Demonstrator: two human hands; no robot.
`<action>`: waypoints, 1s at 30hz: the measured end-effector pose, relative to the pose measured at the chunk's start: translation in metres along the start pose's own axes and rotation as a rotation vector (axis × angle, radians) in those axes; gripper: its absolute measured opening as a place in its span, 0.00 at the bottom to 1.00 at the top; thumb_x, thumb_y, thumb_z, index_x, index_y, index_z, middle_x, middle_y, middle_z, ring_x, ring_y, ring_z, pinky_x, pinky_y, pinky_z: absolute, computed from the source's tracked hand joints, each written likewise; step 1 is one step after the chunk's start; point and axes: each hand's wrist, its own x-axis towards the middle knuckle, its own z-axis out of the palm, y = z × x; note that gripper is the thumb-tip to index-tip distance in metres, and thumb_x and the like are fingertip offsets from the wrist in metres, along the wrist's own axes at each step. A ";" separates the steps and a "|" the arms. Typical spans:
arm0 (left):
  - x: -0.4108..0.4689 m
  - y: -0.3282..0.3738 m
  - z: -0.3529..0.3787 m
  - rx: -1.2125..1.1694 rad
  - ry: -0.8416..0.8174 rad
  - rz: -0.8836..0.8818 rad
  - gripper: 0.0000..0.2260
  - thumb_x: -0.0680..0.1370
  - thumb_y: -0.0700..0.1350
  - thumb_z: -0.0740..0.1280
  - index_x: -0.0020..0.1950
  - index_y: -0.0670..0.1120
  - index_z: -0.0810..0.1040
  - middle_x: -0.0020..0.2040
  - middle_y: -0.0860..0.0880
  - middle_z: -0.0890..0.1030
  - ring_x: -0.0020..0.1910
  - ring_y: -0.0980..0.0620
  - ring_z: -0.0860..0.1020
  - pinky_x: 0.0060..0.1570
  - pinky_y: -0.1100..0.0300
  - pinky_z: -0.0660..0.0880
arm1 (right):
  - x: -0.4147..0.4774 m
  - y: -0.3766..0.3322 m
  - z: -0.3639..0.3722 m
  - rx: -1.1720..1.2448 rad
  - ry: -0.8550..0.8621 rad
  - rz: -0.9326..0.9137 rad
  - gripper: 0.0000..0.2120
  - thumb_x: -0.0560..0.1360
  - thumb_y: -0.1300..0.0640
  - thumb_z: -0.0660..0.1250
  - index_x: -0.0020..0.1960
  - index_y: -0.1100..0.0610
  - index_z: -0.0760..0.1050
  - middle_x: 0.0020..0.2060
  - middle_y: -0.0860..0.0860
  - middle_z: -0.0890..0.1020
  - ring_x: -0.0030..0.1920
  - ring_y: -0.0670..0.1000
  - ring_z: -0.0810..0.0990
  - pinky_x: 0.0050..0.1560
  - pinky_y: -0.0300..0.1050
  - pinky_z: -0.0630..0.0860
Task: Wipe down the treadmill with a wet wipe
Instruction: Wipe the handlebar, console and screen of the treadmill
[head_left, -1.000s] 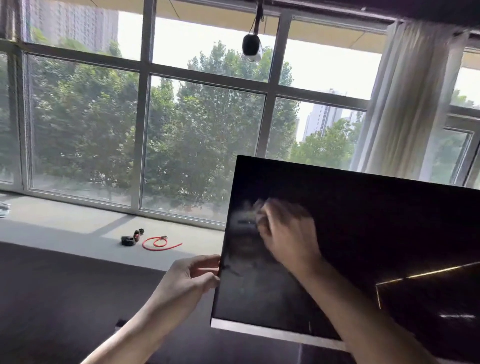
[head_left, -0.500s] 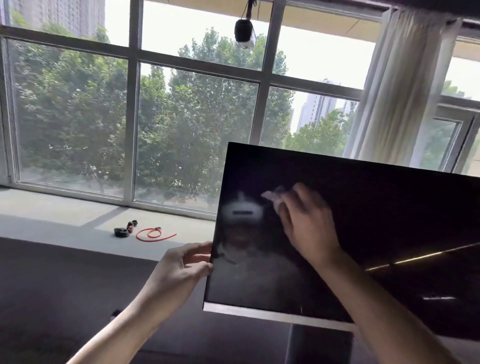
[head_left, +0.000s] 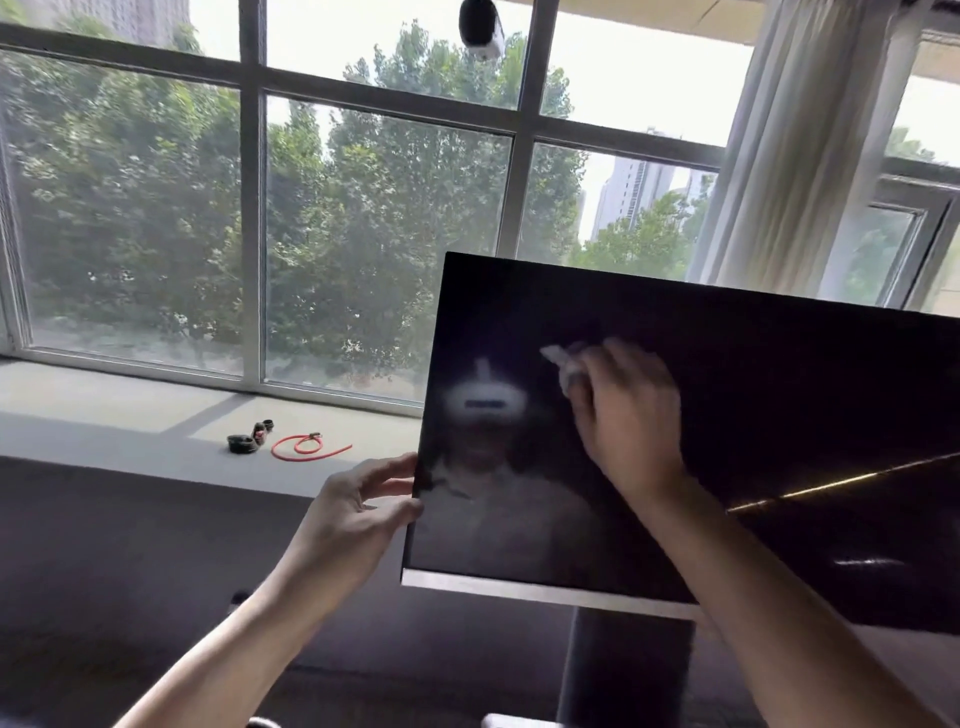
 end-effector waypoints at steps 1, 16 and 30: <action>0.001 -0.002 0.001 -0.004 0.004 0.001 0.21 0.70 0.41 0.69 0.63 0.50 0.84 0.58 0.55 0.86 0.61 0.57 0.82 0.65 0.57 0.74 | 0.013 0.002 0.000 -0.007 0.025 0.078 0.10 0.81 0.57 0.60 0.47 0.59 0.78 0.41 0.56 0.77 0.40 0.61 0.77 0.42 0.55 0.74; -0.002 -0.006 0.006 -0.051 0.051 -0.042 0.21 0.77 0.30 0.67 0.63 0.51 0.84 0.56 0.54 0.87 0.61 0.54 0.83 0.60 0.57 0.76 | -0.023 -0.017 0.006 0.069 0.006 0.149 0.09 0.79 0.56 0.60 0.46 0.59 0.76 0.41 0.56 0.80 0.42 0.62 0.78 0.44 0.55 0.71; -0.009 -0.006 0.013 -0.094 0.106 -0.022 0.20 0.77 0.30 0.68 0.62 0.52 0.84 0.56 0.54 0.86 0.60 0.55 0.83 0.67 0.49 0.76 | -0.058 -0.057 0.002 0.163 -0.039 0.271 0.07 0.77 0.57 0.63 0.42 0.57 0.76 0.39 0.55 0.78 0.37 0.60 0.77 0.38 0.53 0.71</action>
